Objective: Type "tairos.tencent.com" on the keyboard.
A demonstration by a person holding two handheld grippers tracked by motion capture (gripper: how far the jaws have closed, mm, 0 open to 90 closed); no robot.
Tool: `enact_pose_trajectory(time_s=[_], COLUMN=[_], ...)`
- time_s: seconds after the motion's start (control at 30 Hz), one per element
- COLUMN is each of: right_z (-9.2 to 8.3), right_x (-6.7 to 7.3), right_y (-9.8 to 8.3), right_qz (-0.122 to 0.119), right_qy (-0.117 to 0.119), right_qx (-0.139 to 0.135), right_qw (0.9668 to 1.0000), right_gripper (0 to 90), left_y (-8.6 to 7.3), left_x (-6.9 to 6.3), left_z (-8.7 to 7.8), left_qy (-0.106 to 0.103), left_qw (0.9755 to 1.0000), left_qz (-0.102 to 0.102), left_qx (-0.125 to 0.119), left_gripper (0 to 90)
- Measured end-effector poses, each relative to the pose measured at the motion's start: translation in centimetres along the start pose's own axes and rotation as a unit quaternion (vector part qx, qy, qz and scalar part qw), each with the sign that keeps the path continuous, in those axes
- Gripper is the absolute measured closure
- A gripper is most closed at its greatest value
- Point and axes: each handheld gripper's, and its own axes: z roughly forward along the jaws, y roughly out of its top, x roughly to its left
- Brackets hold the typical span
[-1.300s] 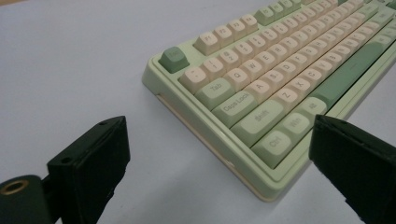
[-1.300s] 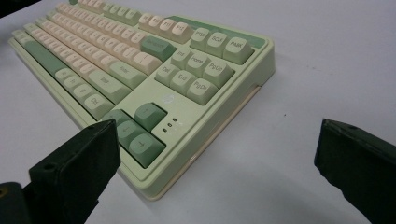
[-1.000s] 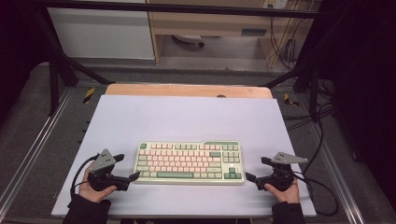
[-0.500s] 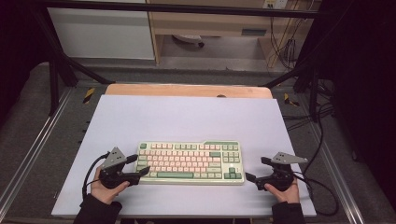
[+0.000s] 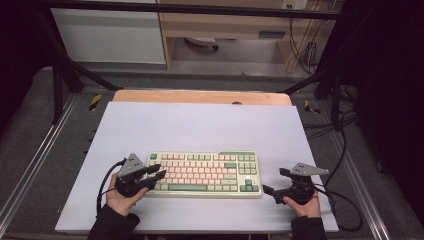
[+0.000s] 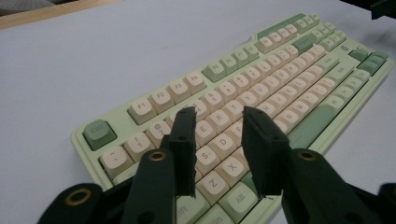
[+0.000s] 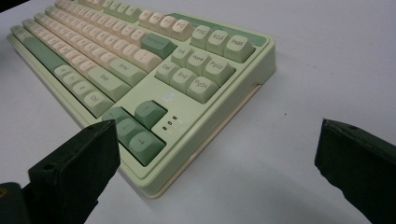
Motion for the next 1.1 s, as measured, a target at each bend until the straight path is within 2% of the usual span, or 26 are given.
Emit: enact_pose_trajectory(time_s=[0.13,0.17,0.4,0.87,1.1], right_z=[0.0,0.0,0.0,0.0,0.0], right_x=[0.0,0.0,0.0,0.0,0.0], right_y=[0.0,0.0,0.0,0.0,0.0], right_qz=[-0.001,-0.001,-0.002,-0.002,-0.004], right_qy=[0.0,0.0,0.0,0.0,-0.001], right_qx=[0.001,0.002,0.0,0.0,0.002], right_qw=[1.0,1.0,1.0,1.0,1.0], right_gripper=[0.6,0.6,0.7,0.7,0.7], left_y=[0.4,0.5,1.0,1.7,1.6], left_x=[-0.3,-0.5,-1.3,-1.8,-2.1], left_z=[1.0,1.3,2.9,5.5,6.8], left_qy=[0.0,-0.001,-0.004,-0.003,0.009], left_qw=[1.0,1.0,0.9997,0.9991,0.9984], left_qz=[-0.003,-0.003,0.008,0.004,0.012], left_qx=[0.006,0.008,0.021,0.042,0.055], left_gripper=[73.6,77.3,88.5,90.0,90.0])
